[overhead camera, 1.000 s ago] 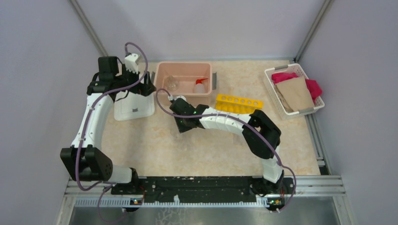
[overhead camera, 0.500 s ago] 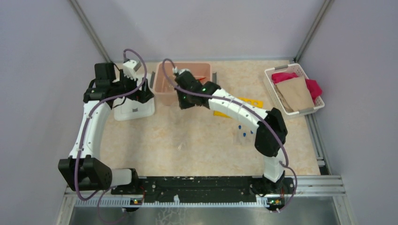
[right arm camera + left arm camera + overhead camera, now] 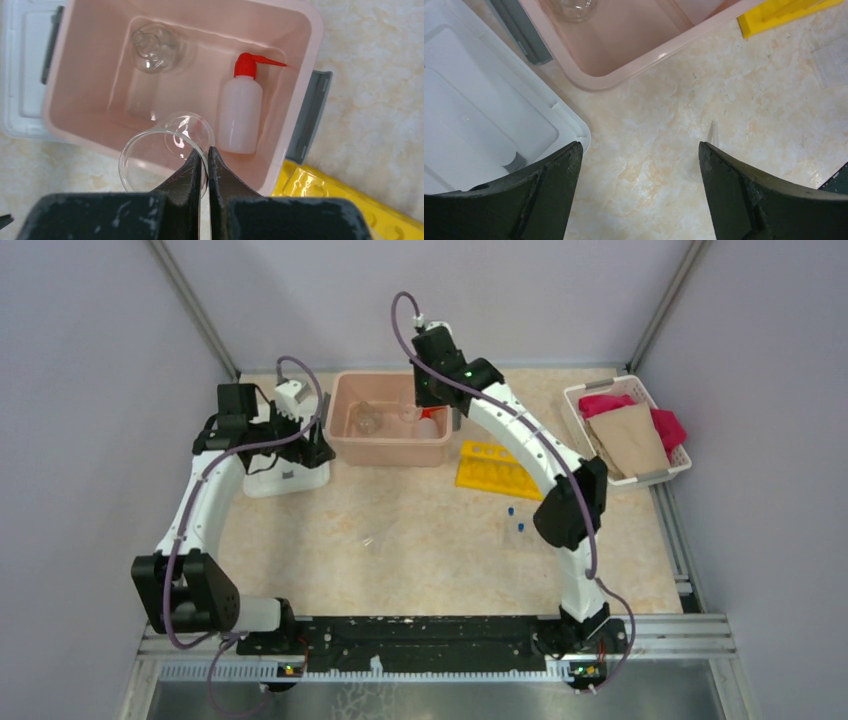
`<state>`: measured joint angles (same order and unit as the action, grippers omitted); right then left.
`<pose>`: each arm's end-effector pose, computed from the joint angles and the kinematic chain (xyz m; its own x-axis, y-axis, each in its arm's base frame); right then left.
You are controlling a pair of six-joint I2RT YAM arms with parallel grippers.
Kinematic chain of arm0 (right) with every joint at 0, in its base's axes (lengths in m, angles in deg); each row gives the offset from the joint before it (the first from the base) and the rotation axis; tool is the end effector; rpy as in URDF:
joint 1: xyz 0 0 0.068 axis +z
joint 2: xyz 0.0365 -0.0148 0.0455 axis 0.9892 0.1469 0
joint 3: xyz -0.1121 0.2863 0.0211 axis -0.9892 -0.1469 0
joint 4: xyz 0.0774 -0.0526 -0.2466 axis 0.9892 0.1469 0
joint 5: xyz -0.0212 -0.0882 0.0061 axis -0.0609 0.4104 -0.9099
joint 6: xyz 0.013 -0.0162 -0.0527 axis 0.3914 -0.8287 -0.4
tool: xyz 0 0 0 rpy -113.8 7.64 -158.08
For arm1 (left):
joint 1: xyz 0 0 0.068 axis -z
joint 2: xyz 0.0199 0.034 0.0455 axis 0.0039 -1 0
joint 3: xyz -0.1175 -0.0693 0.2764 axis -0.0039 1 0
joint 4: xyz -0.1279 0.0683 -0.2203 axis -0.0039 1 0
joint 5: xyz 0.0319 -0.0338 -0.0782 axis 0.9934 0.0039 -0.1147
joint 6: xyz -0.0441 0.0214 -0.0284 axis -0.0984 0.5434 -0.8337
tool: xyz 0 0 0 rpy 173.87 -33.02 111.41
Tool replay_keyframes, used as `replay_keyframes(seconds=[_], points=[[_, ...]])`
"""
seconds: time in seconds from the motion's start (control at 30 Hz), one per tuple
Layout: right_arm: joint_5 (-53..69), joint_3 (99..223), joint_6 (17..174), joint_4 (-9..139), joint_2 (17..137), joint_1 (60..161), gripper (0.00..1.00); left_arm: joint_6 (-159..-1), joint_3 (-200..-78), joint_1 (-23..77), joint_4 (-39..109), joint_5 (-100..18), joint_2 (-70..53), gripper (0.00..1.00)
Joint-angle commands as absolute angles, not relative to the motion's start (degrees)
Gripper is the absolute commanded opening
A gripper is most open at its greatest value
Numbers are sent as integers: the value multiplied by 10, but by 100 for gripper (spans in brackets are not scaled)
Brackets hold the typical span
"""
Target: Organize the chemistry lab equipment
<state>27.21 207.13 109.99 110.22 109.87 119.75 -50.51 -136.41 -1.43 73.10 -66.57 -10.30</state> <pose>0.3726 0.2829 0.4136 -0.6196 -0.0324 -0.7842 -0.2697 0.9471 0.1740 0.2849 -0.0138 0.3595 -0.5371 0.2443 -0.8074 0.5731 0.8080 -0.1367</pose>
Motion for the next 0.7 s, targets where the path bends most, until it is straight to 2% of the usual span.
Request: replay_keyframes(seconds=[0.0, 0.13, 0.33, 0.5, 0.67], points=[[284, 2145, 1088, 1142, 1180, 1189, 0, -462, -1377, -17, 746, -721, -129, 90], [289, 2173, 1085, 1156, 1226, 1189, 0, -345, -1375, -17, 823, -759, -123, 89], [289, 2166, 1088, 1160, 1258, 1183, 0, -127, -1327, -8, 939, -772, -94, 93], [293, 2161, 1089, 1163, 1271, 1183, 0, -65, -1264, 40, 952, -740, -82, 94], [315, 2143, 1088, 1164, 1272, 1183, 0, -81, -1203, 112, 898, -728, -61, 95]])
